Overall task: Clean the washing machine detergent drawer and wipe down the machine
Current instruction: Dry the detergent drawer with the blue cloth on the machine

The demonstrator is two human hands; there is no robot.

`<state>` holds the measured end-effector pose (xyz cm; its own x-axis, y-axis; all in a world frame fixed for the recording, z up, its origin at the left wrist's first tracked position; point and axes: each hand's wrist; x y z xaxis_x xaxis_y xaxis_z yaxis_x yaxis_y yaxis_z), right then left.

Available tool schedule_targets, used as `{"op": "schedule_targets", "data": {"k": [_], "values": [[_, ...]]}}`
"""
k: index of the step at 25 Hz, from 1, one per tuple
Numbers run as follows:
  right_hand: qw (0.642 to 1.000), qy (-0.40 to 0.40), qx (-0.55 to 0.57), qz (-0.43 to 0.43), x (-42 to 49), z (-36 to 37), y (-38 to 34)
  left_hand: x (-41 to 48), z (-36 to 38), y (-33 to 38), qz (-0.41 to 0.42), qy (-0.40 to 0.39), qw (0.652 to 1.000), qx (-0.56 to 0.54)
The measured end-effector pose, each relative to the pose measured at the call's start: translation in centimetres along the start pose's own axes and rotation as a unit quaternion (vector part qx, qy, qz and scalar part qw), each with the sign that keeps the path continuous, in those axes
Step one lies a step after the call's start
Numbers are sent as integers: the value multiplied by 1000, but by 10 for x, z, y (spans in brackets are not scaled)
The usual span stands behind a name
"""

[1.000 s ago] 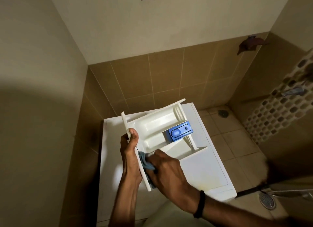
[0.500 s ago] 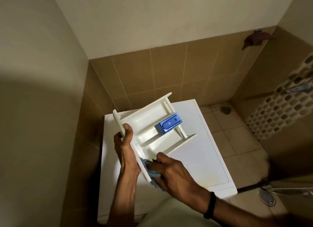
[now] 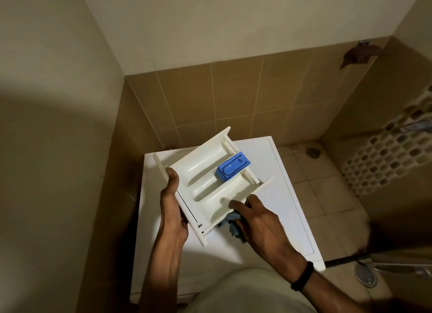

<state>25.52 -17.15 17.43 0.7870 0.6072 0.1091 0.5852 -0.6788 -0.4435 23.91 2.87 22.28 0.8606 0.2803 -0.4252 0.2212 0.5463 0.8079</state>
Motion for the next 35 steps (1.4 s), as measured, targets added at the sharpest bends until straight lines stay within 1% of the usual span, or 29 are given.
{"op": "schedule_targets", "data": {"k": [2, 3, 4, 5, 6, 7, 8, 9, 10, 11, 12, 13, 15, 16, 17, 19, 21, 22, 24, 26, 29, 31, 33, 35], "values": [[999, -8, 25, 18, 6, -5, 4, -3, 0, 0, -30, -1, 998, 46], [999, -11, 46, 24, 9, -10, 5, -2, -3, 1, -55, 19, 991, 123], [997, -17, 67, 25, 13, -15, 5, 0, -9, 2, -85, 30, 965, 246], [996, -24, 83, 20, 15, -20, 3, 0, -17, 2, -97, 56, 919, 378], [996, -28, 89, 14, 18, -24, 1, -3, -25, 3, -78, 104, 856, 500], [995, -27, 90, 10, 20, -27, 0, -5, -29, 0, -2, 152, 813, 561], [995, -23, 94, 10, 22, -30, 0, -8, -31, -3, 106, 168, 803, 562], [994, -19, 103, 16, 24, -34, 0, -11, -31, -6, 218, 132, 815, 521], [993, -19, 117, 26, 25, -40, 2, -12, -30, -10, 304, 69, 823, 475], [989, -26, 138, 34, 27, -47, 4, -13, -26, -15, 358, 18, 819, 447], [986, -42, 159, 34, 27, -53, 5, -14, -20, -17, 393, -20, 820, 417], [982, -63, 176, 26, 27, -57, 5, -14, -14, -18, 406, -48, 830, 379], [976, -88, 199, 10, 24, -62, 0, -16, -4, -14, 393, -85, 863, 306], [976, -79, 204, 9, 20, -62, -3, -18, -1, -13, 374, -85, 881, 276], [979, -51, 196, 8, 16, -63, -7, -18, 0, -11, 357, -68, 897, 252], [988, 35, 150, -3, 7, -65, -15, -15, 1, -12, 321, -22, 928, 187], [988, 108, 107, -41, 0, -60, -28, -11, 4, -10, 287, -2, 951, 118], [986, 122, 87, -70, -2, -54, -36, -11, 7, -10, 281, 1, 953, 116], [985, 122, 51, -113, -1, -40, -46, -11, 12, -10, 286, 10, 942, 173], [985, 119, 51, -116, 6, -32, -48, -13, 14, -14, 286, 12, 933, 217], [982, 125, 75, -121, 20, -36, -49, -17, 15, -14, 279, 1, 935, 219], [978, 144, 71, -133, 26, -39, -43, -20, 15, -13, 291, -8, 924, 249], [975, 184, 65, -107, 37, -37, -14, -25, 15, -12, 303, -22, 917, 260], [972, 217, 81, -35, 53, -45, 26, -28, 13, -11, 293, -22, 926, 237]]}}
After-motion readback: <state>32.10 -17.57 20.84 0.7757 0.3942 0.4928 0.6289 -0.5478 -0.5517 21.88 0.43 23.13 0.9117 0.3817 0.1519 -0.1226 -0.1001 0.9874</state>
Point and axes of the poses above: each hand's wrist, its own x-axis towards the middle knuckle, its own z-axis out of the palm, y = z × x, and after that the axes turned 12 degrees about -y, right-handed
